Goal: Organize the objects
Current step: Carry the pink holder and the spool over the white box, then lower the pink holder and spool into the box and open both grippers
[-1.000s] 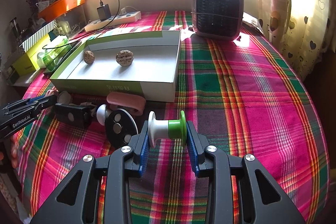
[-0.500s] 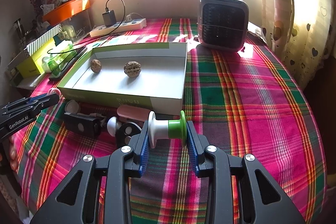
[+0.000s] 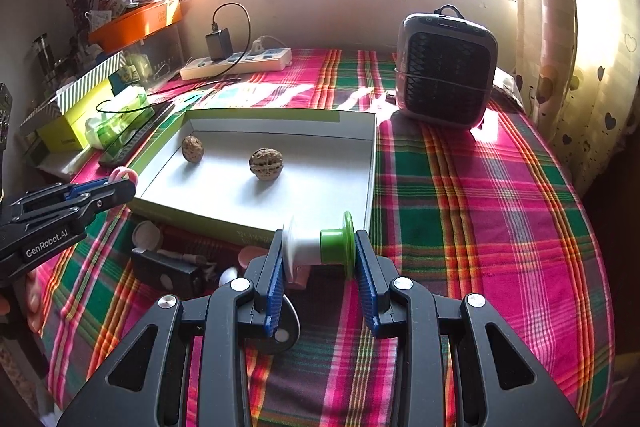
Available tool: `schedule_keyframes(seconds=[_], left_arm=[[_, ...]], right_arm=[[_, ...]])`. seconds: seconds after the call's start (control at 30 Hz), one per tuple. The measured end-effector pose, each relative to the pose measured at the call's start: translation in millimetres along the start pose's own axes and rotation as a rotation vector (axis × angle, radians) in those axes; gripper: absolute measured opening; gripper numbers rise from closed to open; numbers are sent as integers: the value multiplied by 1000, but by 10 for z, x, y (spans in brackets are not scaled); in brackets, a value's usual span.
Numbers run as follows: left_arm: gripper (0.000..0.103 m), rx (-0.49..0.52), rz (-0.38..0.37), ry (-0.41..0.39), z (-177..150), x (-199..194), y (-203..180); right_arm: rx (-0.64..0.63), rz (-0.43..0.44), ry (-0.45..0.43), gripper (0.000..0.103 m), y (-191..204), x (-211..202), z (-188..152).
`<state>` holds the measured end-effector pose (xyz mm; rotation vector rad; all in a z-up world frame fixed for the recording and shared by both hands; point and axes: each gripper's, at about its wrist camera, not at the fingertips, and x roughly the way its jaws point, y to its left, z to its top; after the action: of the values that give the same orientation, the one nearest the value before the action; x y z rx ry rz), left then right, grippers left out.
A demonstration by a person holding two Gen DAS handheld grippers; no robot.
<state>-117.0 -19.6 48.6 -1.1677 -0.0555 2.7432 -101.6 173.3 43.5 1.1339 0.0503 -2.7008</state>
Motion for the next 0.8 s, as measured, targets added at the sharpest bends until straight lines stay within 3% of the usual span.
schedule_keyframes(seconds=[0.8], left_arm=[[16,38,-40,42,490,597,-135]], right_arm=[[-72,-5,47,34,41,650,570]])
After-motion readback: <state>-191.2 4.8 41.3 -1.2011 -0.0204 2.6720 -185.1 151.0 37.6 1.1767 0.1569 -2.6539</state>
